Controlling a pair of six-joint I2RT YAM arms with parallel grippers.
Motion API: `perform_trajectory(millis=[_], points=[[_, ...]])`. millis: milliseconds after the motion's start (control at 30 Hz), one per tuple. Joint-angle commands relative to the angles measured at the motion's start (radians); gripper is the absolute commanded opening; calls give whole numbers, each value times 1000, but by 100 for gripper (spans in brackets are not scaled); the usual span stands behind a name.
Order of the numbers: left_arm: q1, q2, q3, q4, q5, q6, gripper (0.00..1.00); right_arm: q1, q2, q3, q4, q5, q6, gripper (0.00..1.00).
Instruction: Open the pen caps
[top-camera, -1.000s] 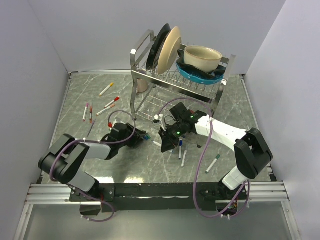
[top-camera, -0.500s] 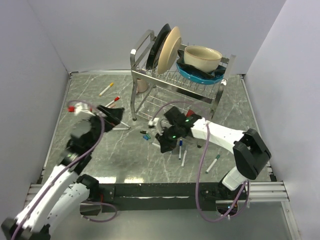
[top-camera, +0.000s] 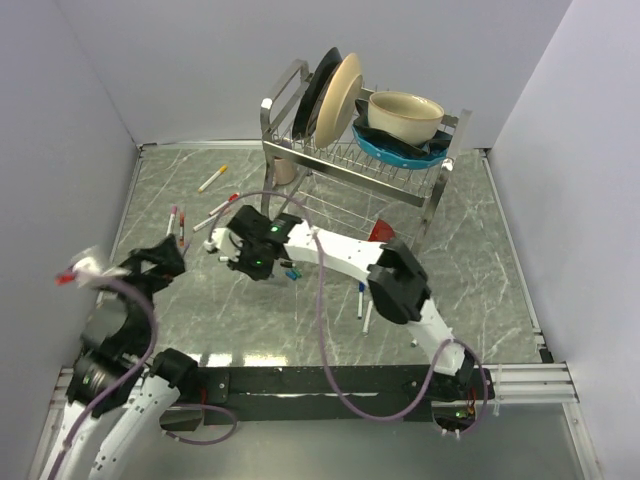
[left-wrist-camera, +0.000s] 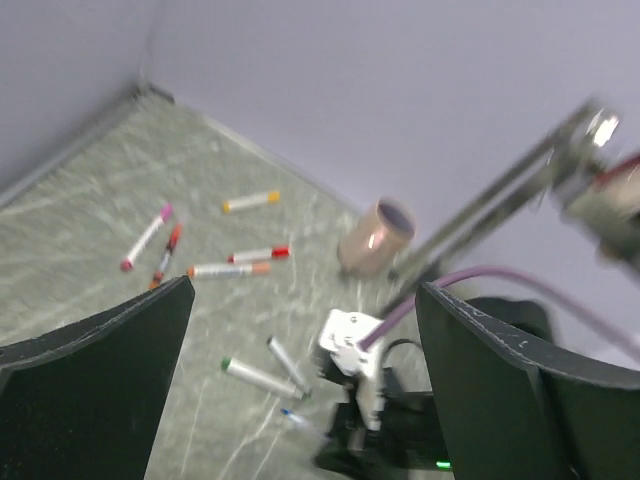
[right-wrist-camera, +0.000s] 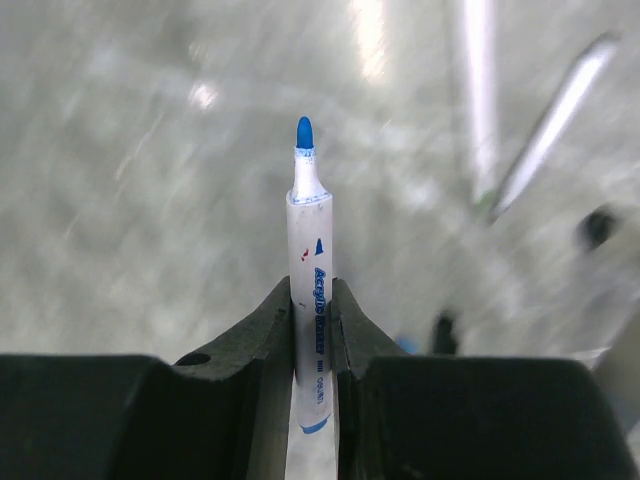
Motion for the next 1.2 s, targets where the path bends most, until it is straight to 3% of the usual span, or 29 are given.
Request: perform_trajectory(millis=[0, 167, 600, 733, 800, 967, 1167], points=[[13, -107, -2, 27, -126, 33, 99, 24, 104, 200, -48, 144, -27, 10], [21, -92, -1, 41, -77, 46, 99, 41, 204, 349, -34, 196, -71, 17], [47, -81, -2, 50, -38, 53, 99, 64, 293, 352, 38, 293, -97, 25], [50, -75, -2, 49, -35, 53, 99, 64, 300, 348, 50, 317, -116, 41], [52, -73, -2, 49, -38, 53, 99, 64, 296, 343, 59, 336, -120, 43], [53, -73, -2, 46, -43, 52, 99, 64, 241, 332, 56, 348, -113, 47], [55, -72, -5, 49, -29, 58, 99, 61, -2, 148, 47, 218, -102, 50]])
